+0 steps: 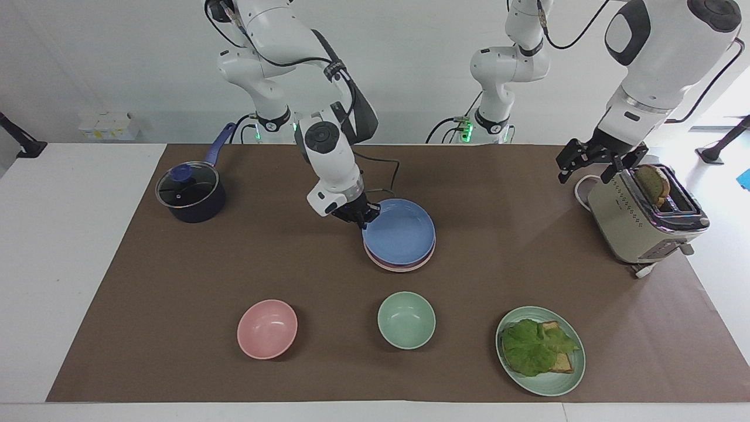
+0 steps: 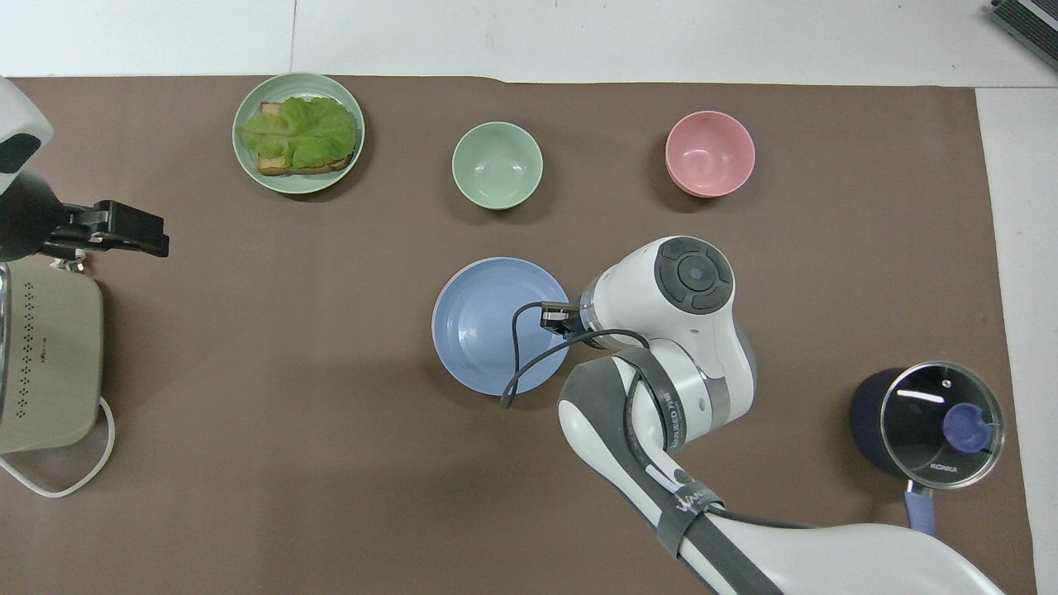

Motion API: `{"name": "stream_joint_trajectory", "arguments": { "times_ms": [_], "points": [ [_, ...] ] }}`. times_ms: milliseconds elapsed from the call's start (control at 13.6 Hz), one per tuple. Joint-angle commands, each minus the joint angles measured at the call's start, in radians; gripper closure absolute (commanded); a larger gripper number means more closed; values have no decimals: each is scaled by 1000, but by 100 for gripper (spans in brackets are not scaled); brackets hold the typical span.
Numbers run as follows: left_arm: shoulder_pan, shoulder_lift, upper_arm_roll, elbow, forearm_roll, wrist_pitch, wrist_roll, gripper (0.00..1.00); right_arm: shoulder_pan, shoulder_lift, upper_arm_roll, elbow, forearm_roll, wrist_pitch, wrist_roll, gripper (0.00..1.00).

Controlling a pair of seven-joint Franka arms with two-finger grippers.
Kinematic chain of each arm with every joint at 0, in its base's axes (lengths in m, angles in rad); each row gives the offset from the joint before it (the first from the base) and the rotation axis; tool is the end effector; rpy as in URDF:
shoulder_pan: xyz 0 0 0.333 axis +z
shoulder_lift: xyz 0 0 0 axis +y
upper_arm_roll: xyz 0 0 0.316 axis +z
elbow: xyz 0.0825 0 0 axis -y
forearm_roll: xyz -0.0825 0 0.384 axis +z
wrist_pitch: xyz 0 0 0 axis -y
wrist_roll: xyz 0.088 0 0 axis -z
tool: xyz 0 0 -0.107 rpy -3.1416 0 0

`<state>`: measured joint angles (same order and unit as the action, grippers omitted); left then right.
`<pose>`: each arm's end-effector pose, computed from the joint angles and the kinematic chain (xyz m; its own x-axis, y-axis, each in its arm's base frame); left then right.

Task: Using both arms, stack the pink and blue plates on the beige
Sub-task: 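Carry the blue plate with the right gripper onto the pink plate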

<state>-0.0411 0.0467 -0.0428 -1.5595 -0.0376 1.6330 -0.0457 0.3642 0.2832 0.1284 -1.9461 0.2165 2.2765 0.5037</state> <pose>0.5724 -0.0514 0.6092 0.9990 -0.0358 0.0250 -0.0368 -0.9985 0.0408 0.5410 0.2924 0.3429 0.9868 -0.1460 -0.0706 -0.1572 -0.9681 -0.1952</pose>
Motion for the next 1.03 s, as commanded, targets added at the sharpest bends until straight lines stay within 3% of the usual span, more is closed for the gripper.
{"name": "stream_joint_trajectory", "arguments": {
  "times_ms": [0, 737, 811, 958],
  "points": [
    [1, -4, -2, -1, 19, -12, 3, 0, 1, 14, -3, 7, 20, 35, 13, 100],
    [3, -4, -2, -1, 18, -12, 3, 0, -1, 36, -1, 25, 24, 35, 32, 100],
    [3, -4, -2, -2, 19, -12, 3, 0, -1, 36, -1, 26, 24, 35, 32, 94],
    [3, -4, -2, -1, 19, -12, 3, 0, -1, 40, -1, 36, 24, 32, 35, 49]
  ]
}}
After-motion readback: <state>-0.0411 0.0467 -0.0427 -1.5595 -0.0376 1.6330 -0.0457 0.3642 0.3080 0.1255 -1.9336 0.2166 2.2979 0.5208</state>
